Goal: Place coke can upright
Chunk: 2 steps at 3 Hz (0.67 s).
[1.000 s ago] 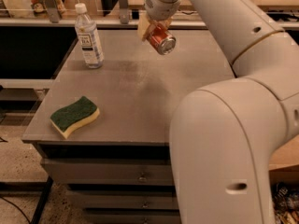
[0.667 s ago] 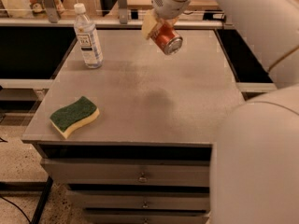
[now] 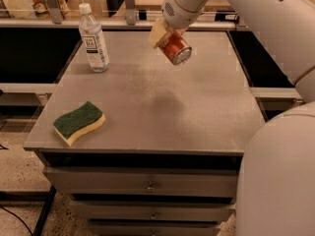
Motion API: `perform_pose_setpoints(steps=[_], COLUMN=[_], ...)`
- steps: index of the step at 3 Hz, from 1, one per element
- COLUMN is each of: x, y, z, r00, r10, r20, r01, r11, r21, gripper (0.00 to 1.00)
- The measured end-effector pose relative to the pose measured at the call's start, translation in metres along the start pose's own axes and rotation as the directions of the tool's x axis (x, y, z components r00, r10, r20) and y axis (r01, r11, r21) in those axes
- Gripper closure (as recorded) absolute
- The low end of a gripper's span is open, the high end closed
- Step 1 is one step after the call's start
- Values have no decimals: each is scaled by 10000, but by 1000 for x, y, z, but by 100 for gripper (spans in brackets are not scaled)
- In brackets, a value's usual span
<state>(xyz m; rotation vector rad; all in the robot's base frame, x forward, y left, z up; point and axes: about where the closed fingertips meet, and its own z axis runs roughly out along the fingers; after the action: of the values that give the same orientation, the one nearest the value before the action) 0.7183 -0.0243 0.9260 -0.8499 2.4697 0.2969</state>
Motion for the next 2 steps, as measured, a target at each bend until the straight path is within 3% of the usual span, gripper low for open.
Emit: perform_pose_setpoints(steps=[1, 2], x=[-1, -2], y=[-2, 3], z=[5, -2], r00=[9903, 9479], r10=[-140, -234], r20=[1379, 3176], r01=[285, 980], r11=[9942, 9703], r21=[-1038, -2211], gripper=[100, 100])
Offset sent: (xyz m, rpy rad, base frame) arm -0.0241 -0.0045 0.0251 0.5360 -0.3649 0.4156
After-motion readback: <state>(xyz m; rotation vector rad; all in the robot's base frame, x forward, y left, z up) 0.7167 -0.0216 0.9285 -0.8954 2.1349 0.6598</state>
